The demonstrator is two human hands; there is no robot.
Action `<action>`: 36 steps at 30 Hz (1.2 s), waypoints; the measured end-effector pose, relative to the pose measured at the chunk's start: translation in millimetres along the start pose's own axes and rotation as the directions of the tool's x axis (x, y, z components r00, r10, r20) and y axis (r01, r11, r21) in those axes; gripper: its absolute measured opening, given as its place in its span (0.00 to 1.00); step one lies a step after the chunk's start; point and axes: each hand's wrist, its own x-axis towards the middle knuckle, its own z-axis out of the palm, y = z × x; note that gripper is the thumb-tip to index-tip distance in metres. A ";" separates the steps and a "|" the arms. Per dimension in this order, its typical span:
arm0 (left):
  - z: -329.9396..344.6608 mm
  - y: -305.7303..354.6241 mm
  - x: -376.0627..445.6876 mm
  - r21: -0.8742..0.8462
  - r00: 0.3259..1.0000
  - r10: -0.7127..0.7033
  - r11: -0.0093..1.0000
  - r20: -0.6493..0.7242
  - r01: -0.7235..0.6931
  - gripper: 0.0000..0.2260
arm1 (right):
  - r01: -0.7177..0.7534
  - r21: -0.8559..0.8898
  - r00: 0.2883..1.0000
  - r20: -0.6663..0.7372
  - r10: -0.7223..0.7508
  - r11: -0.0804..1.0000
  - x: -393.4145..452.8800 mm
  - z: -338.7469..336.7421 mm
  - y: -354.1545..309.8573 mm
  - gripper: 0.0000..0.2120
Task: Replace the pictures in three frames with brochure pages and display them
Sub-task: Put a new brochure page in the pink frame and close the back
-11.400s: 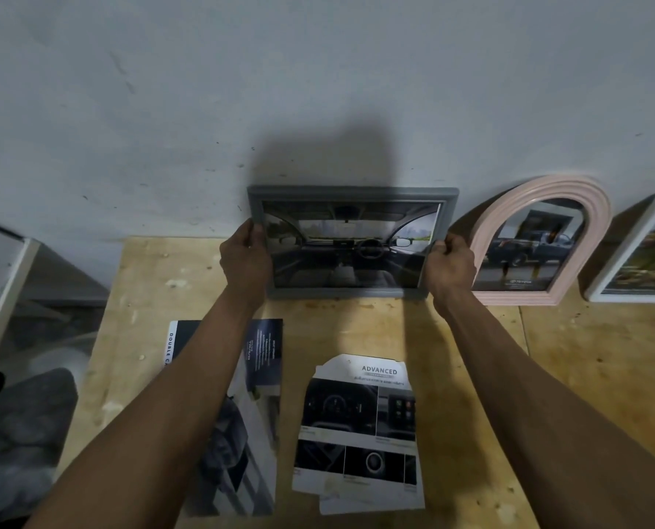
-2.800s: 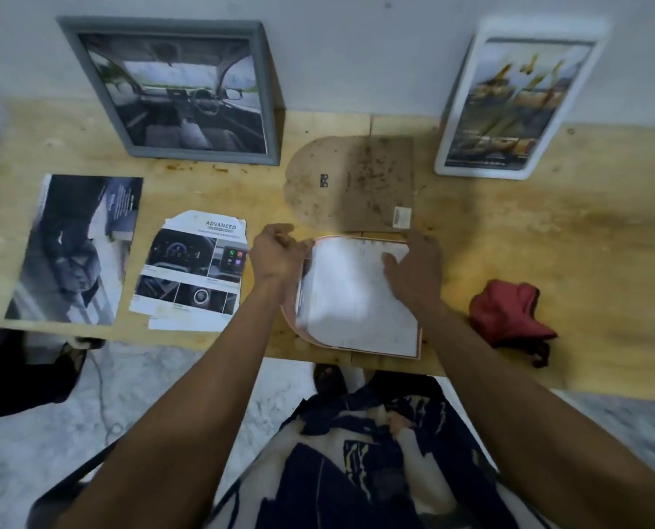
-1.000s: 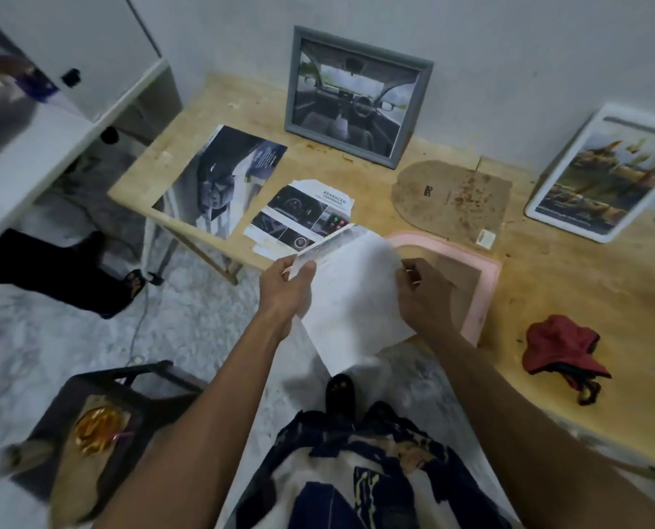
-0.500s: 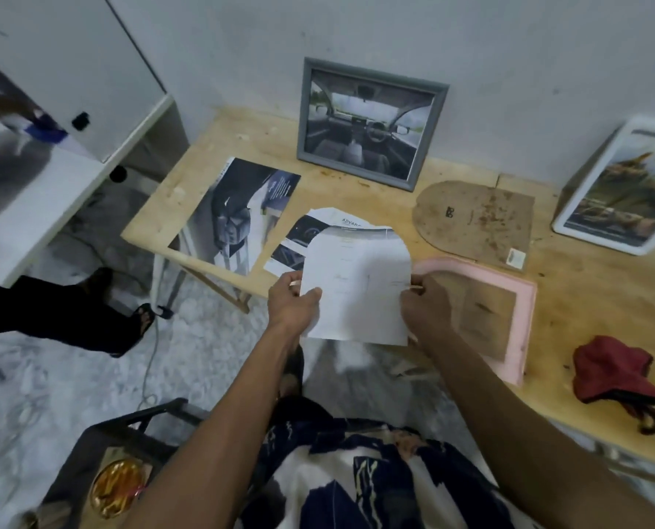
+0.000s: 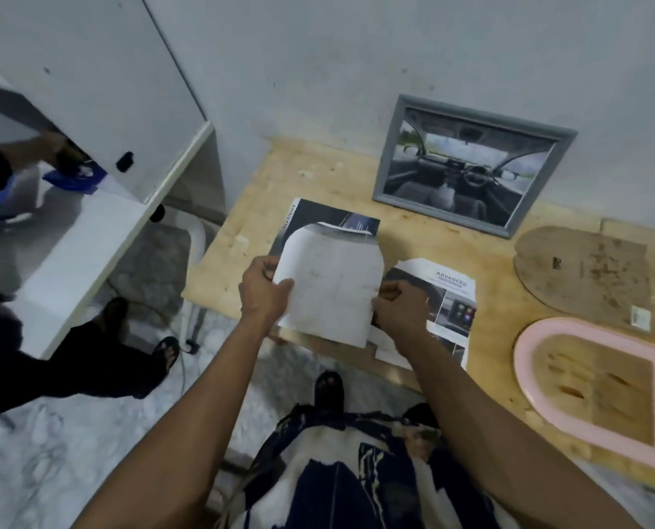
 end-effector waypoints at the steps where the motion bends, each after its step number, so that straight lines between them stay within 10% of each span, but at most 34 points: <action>1: -3.8 -1.8 10.0 0.002 1.000 -0.007 1.000 0.008 0.007 0.14 | 0.000 -0.003 1.000 -0.015 0.000 1.000 2.5 9.5 -3.0 0.10; 17: 4.1 -28.8 93.8 0.338 0.981 -0.051 0.941 0.188 -0.016 0.18 | -0.140 -0.276 0.985 -0.139 0.104 0.951 46.4 72.1 -26.1 0.16; 27: 24.4 -13.6 73.9 0.424 0.985 -0.008 0.903 0.172 -0.067 0.22 | -0.196 -0.134 0.960 -0.231 0.162 0.971 36.4 46.7 -21.2 0.07; 36: 108.3 26.0 -5.2 0.272 0.836 0.103 0.918 0.539 -0.288 0.14 | -0.358 -0.220 0.855 -0.468 0.224 0.908 8.0 -57.6 33.5 0.20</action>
